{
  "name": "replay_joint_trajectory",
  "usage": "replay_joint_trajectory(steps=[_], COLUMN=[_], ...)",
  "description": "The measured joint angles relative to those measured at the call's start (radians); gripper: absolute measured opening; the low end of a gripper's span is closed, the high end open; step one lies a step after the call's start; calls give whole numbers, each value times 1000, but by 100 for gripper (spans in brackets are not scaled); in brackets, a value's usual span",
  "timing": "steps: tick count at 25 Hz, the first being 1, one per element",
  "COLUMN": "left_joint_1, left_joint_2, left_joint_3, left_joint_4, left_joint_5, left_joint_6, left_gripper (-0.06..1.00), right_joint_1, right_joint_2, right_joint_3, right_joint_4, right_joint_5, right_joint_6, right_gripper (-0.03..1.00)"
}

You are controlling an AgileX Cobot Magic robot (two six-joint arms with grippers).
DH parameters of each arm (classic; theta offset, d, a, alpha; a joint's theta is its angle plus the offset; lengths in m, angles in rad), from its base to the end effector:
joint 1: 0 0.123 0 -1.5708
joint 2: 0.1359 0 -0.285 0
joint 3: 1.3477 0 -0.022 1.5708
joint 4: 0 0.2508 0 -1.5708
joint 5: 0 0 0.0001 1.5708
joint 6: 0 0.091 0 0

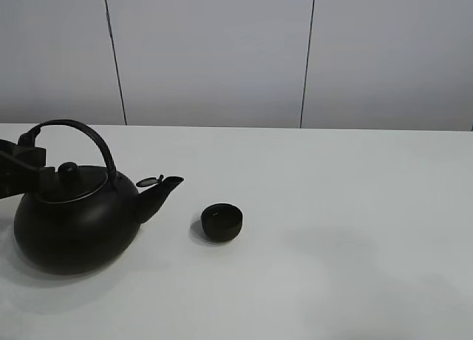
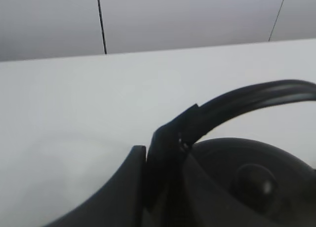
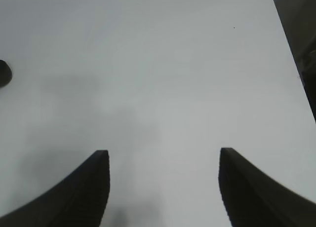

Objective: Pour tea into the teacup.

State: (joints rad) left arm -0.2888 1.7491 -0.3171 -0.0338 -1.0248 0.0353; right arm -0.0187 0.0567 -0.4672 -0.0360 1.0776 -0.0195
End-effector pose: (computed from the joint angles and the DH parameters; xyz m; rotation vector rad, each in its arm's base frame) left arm 0.2423 -0.0693 0.1258 0.2696 1.8747 -0.1576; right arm 0.0061 -0.0030 0.2667 -0.0008 2.1508 -0.0662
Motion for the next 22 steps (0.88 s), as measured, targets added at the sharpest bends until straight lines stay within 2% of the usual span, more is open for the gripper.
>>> replay_joint_trajectory(steps=[6,11,16,22], left_joint_1=[0,0,0,0], left_joint_2=[29,30,30,24], left_joint_3=[0,0,-1,48], left_joint_4=[21,24,34,20], left_joint_5=[-50,-51,-89,-113], left_joint_6=[40,41,35,31], left_gripper=[12,12,24,28], right_joint_1=[0,0,0,0], right_joint_2=[0,0,0,0], right_joint_3=[0,0,0,0], right_joint_4=[0,0,0,0], right_joint_5=[0,0,0,0], right_joint_6=[0,0,0,0], right_gripper=[44,44,44,44])
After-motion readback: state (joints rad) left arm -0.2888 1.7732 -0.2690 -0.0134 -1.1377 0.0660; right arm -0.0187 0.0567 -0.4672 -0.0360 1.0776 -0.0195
